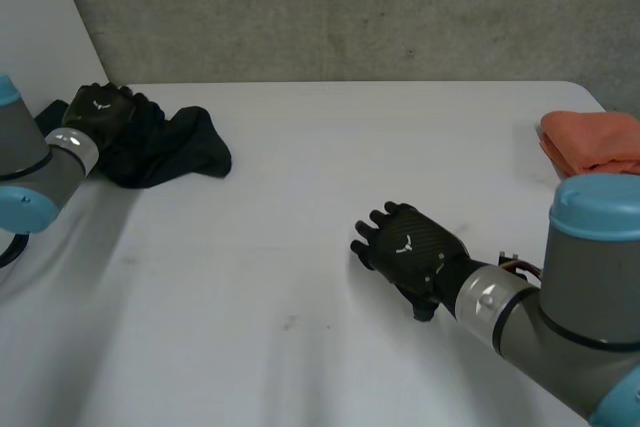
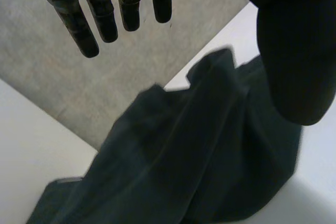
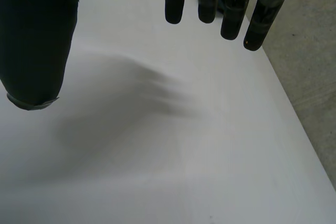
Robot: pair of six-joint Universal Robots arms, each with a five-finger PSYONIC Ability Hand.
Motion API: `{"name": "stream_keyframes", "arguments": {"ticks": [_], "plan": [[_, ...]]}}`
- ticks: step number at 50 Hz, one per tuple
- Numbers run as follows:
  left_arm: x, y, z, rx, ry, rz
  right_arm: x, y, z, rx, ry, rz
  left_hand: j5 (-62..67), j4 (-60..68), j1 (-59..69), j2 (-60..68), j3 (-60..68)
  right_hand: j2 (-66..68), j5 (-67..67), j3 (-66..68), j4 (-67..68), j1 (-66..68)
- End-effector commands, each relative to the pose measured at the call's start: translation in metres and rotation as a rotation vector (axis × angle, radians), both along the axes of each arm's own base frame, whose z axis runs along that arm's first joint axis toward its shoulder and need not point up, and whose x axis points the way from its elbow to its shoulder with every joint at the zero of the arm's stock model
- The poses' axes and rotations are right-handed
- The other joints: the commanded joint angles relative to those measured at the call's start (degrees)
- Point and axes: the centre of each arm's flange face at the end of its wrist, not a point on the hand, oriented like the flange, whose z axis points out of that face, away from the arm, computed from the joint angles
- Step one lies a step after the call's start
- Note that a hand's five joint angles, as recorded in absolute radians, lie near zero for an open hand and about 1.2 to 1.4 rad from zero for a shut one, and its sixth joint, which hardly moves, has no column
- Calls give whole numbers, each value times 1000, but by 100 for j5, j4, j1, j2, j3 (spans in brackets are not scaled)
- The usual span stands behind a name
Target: Fold the laundry.
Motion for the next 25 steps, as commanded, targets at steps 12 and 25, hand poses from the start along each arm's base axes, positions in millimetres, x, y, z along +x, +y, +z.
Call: {"name": "stream_keyframes", "arguments": {"ticks": [12,25], "plan": [[38,-55,-62,-52,-62,28,-27,2,-12,-6,-12,-84,1559,1470,1701,1488,1499,-263,-388,-222,-350,-161],[0,-42,-16,-183,-25,100,-36,-8,-9,-19,-18,-128,6710,6620,6852,6639,6650,-263,-388,-222,-350,-161]]}}
